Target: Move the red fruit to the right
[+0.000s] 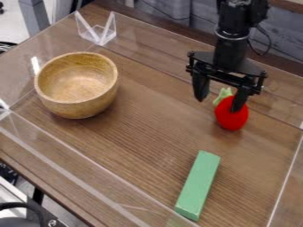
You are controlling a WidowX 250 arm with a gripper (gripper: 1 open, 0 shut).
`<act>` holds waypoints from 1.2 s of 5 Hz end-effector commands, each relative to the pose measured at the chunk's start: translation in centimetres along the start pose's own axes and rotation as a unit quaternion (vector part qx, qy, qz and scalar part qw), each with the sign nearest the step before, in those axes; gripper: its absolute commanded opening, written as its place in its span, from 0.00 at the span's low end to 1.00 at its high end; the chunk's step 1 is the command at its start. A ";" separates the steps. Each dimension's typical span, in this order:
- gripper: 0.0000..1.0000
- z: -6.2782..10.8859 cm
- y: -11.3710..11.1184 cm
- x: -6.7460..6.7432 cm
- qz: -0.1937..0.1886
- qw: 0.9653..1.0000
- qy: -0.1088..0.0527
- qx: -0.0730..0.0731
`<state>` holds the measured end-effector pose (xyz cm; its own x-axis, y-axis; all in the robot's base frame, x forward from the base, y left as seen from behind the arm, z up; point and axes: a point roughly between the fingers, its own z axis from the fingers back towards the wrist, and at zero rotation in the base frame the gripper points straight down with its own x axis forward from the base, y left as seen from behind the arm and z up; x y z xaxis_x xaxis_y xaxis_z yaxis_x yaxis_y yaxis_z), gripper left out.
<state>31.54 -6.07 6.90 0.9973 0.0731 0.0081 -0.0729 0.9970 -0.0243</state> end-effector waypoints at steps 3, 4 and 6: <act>1.00 2.2 0.4 1.1 0.007 0.999 -0.038 -0.003; 1.00 2.2 0.5 1.2 0.009 0.999 -0.037 -0.003; 1.00 1.9 0.5 1.3 0.011 0.999 -0.037 0.001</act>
<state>31.66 -5.65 6.90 0.9960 0.0880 0.0146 -0.0879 0.9961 -0.0108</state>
